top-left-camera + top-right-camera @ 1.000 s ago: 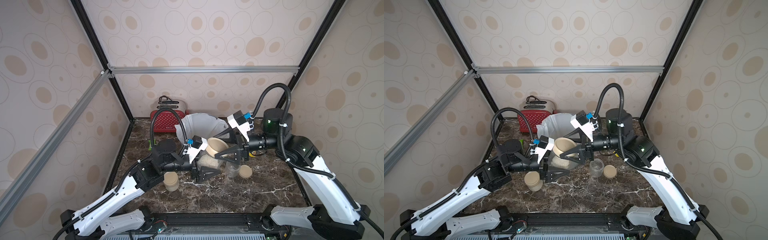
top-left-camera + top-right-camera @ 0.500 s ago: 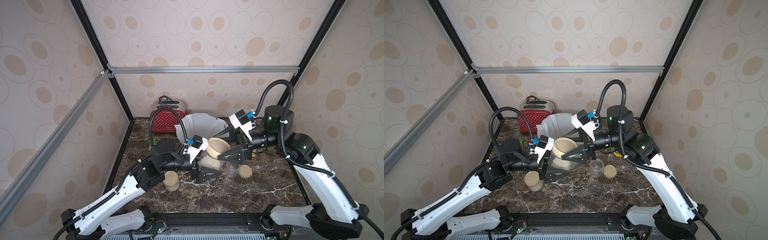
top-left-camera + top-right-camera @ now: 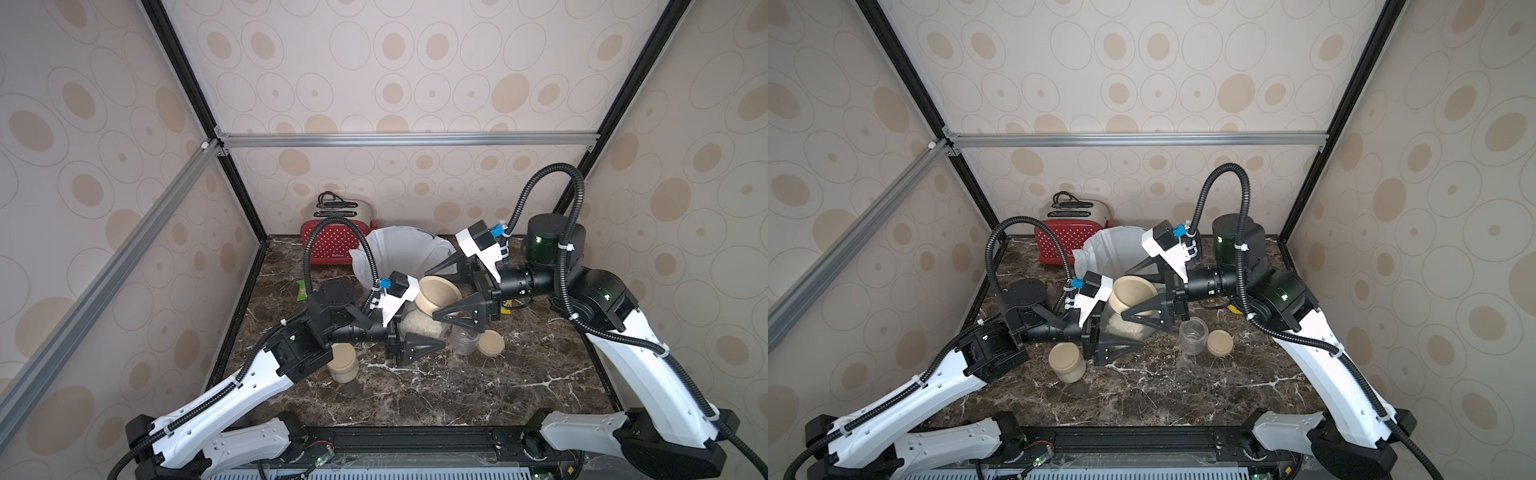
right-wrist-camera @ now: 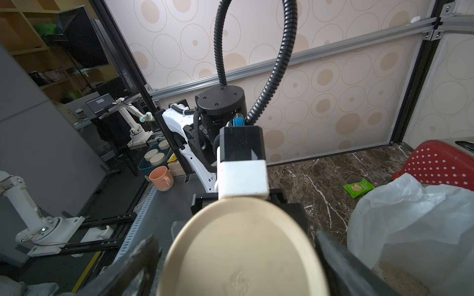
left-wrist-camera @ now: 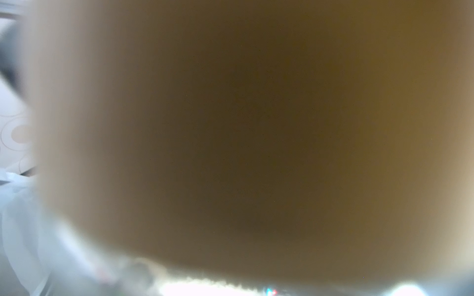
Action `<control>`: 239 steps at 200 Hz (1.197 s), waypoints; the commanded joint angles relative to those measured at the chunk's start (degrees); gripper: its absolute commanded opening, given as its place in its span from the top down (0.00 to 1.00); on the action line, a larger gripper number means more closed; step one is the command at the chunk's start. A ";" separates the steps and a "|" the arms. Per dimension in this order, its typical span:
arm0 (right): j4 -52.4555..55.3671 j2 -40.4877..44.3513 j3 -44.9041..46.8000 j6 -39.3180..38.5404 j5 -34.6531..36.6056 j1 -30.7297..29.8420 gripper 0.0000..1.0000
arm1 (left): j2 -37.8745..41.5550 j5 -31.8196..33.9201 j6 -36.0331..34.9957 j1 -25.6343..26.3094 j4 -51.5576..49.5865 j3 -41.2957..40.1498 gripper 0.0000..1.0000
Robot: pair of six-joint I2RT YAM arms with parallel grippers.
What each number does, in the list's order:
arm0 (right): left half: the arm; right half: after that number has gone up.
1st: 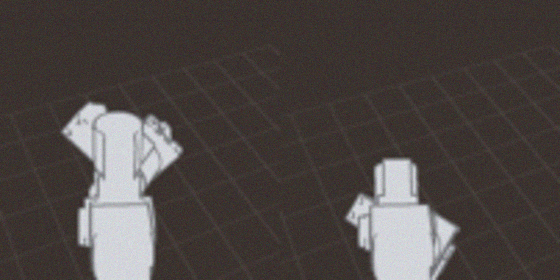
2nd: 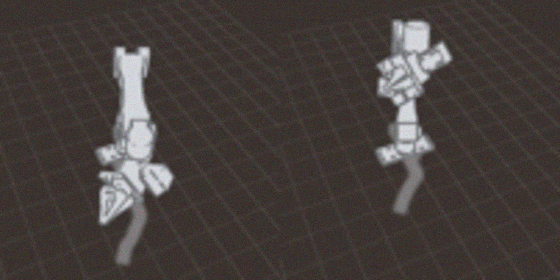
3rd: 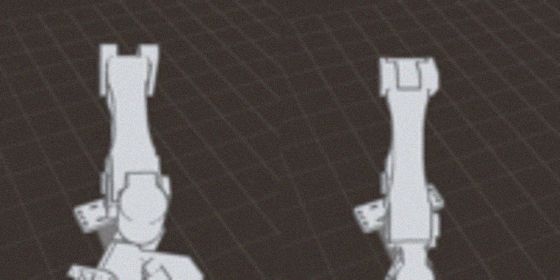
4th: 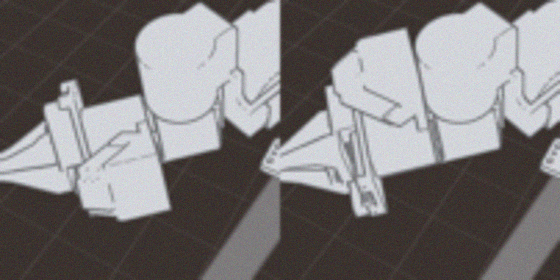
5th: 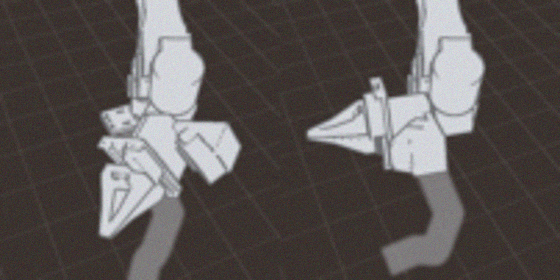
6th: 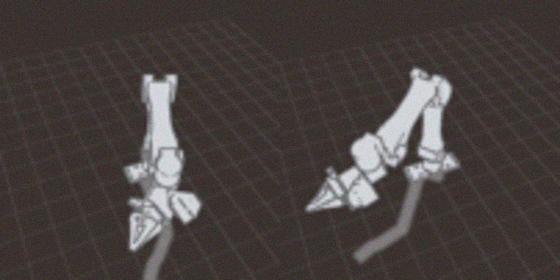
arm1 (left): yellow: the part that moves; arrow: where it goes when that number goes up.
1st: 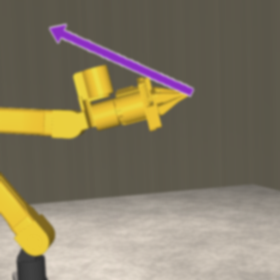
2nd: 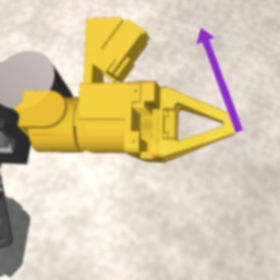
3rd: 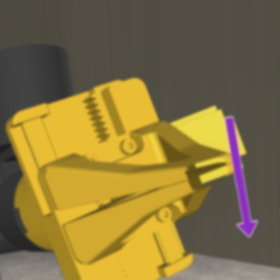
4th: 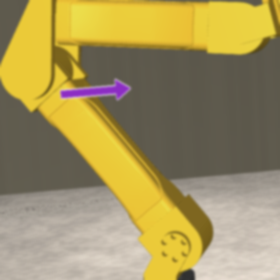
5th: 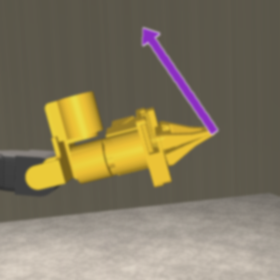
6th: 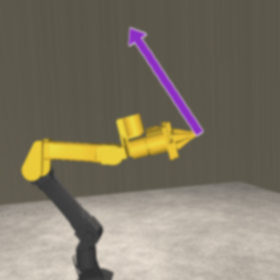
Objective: Empty moldy rice from jars
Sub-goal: Unscrew the lid from the jar.
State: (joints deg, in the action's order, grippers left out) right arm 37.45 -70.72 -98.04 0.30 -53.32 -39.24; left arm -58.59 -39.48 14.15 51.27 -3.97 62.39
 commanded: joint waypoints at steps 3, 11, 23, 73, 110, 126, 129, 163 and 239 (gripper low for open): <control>-1.15 0.58 0.37 -0.30 -0.13 -0.45 0.00 | 0.63 0.28 -0.36 0.23 3.97 0.98 0.65; -1.10 0.72 0.31 -0.30 -0.03 -0.41 0.00 | 0.58 0.28 -0.39 0.20 3.97 0.98 0.65; -1.15 0.70 0.30 -0.30 0.02 -0.42 0.00 | 0.58 0.37 -0.41 0.24 3.97 0.89 0.65; 0.38 1.87 0.17 -0.82 2.52 -0.05 0.00 | 1.40 1.74 -1.10 0.20 3.01 0.63 0.65; 1.39 2.85 0.13 -0.85 6.53 0.56 0.00 | 1.59 1.78 -1.17 0.19 2.67 0.54 0.65; 1.60 2.96 -0.05 -0.15 8.66 0.66 0.00 | 1.63 1.85 -1.45 0.24 2.23 0.71 0.65; 1.53 3.03 -0.10 0.02 9.12 0.76 0.00 | 1.56 1.93 -1.57 0.22 2.21 0.71 0.65; -2.01 5.16 1.99 5.24 11.41 0.85 0.00 | 1.81 3.98 -3.75 0.22 -0.59 1.42 0.65; 0.27 12.38 9.18 19.68 28.02 -1.39 0.00 | 2.35 11.99 -10.84 0.16 -8.02 2.70 0.64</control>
State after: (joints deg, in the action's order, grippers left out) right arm 37.04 -60.45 -91.37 15.27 -32.62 -38.98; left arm -57.95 -30.50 7.60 51.27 -13.21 61.93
